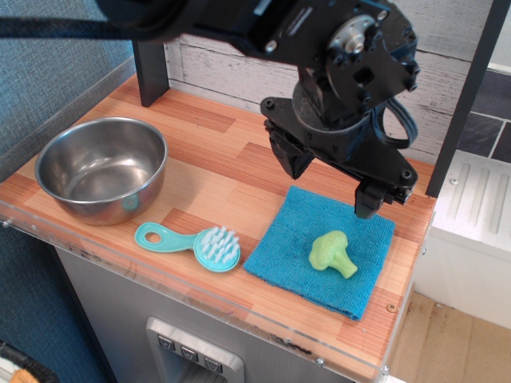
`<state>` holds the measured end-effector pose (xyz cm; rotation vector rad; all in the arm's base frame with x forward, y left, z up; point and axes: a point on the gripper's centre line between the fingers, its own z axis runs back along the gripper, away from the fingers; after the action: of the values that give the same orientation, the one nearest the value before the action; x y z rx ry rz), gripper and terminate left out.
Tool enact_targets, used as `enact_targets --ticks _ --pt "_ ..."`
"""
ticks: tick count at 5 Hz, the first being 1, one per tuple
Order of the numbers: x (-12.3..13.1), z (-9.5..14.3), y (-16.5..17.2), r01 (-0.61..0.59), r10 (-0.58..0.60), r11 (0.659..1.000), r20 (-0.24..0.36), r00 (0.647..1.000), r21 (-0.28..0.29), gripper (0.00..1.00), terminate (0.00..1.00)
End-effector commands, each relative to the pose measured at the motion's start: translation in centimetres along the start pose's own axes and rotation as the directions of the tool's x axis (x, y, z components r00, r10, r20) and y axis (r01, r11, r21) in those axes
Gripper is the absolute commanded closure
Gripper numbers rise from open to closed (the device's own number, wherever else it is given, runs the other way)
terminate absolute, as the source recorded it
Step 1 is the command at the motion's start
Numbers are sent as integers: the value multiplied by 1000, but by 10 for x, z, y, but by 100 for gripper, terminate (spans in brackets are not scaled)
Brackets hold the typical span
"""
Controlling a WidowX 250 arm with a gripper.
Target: Place the cauliflower on the far edge of the table
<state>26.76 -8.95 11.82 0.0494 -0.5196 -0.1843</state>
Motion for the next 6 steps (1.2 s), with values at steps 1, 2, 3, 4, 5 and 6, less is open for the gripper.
enact_targets --ticks 1,2,3,4,5,6 --pt "0 0 0 0 0 1000 0 1000 0 0 0" --pt "-7 -16 0 -19 18 1000 -27 999 -12 0 0" --pt "-13 -35 -5 -32 31 999 -66 997 -25 0 0" --pt "-20 -49 -7 -51 48 998 -91 995 -28 0 0" --pt "-21 -61 -8 -56 50 997 -110 993 -46 0 0" --pt "-28 -73 -4 -69 63 997 -141 988 -41 0 0"
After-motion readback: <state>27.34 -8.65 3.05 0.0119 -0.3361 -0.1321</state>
